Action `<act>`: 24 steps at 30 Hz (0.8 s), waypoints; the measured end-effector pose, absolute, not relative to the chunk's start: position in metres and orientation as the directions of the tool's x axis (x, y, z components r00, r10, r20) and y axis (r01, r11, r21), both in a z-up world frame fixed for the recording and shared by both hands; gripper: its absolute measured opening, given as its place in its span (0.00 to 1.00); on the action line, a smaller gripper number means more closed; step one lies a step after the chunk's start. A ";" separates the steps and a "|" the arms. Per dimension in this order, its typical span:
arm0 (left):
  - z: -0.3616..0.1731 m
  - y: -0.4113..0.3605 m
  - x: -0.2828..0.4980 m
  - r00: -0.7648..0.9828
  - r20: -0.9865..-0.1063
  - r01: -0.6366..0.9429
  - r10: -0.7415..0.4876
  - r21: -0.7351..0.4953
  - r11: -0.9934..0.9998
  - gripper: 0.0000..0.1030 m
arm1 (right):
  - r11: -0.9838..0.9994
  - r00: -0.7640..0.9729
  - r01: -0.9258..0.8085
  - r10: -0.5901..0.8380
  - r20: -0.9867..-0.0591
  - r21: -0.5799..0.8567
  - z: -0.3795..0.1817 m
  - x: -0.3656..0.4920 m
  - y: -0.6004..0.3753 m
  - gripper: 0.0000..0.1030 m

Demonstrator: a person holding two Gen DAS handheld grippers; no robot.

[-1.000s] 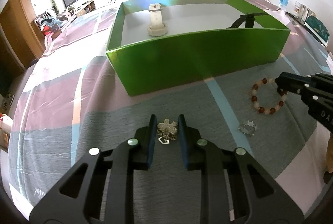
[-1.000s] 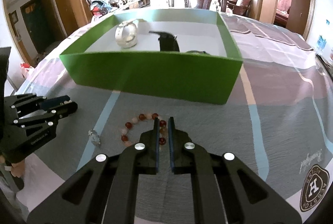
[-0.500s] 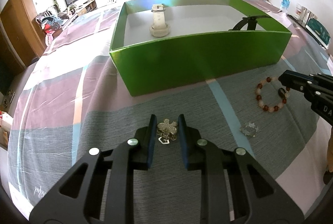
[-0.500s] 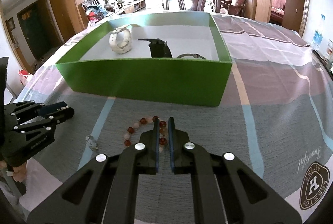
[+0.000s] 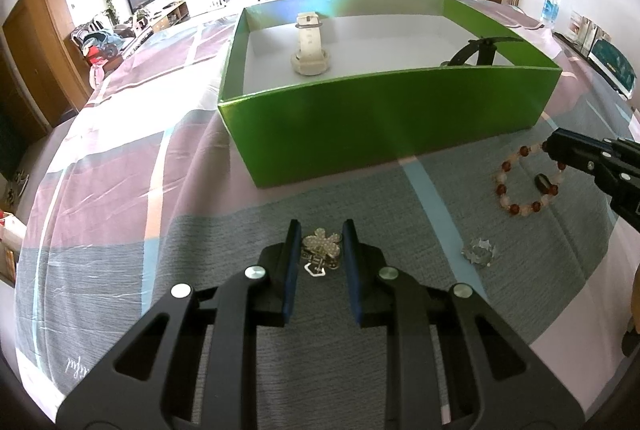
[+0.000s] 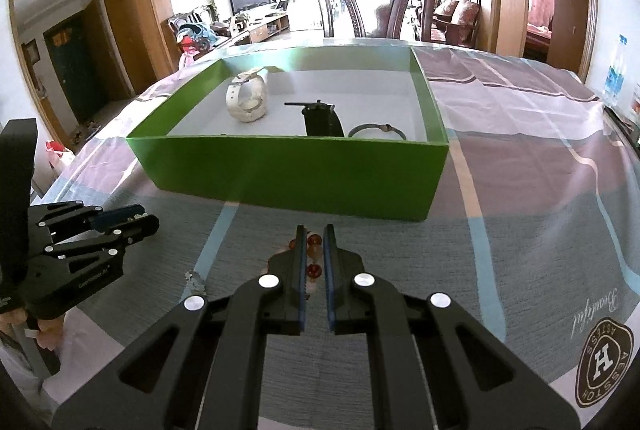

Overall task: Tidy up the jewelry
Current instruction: 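Lift the red-white bracelet with the right tool while the left tool holds the brooch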

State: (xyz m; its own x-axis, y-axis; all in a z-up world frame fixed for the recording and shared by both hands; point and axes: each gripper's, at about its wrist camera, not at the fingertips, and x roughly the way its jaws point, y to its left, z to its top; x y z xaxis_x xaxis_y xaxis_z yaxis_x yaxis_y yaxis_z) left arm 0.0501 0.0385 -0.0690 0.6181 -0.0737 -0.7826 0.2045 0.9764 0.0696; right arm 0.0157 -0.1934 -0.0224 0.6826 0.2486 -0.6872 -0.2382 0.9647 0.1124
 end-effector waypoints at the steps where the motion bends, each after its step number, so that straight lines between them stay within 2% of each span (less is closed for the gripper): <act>1: -0.069 0.038 0.050 0.618 -0.783 0.205 -0.074 0.070 0.976 0.20 | 0.965 0.680 -0.238 0.248 -0.690 0.111 -0.023 0.016 -0.193 0.08; 24: -0.068 0.037 0.049 0.617 -0.784 0.210 -0.074 0.073 0.975 0.21 | 0.963 0.664 -0.252 0.245 -0.706 0.097 -0.027 0.014 -0.190 0.08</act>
State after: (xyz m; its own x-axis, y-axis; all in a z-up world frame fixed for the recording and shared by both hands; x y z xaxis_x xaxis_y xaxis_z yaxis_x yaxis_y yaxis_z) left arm 0.0493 0.0370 -0.0682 0.6168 -0.0741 -0.7836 0.2098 0.9750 0.0730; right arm 0.0143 -0.1896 -0.0272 0.6643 0.2449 -0.7062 -0.2520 0.9629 0.0968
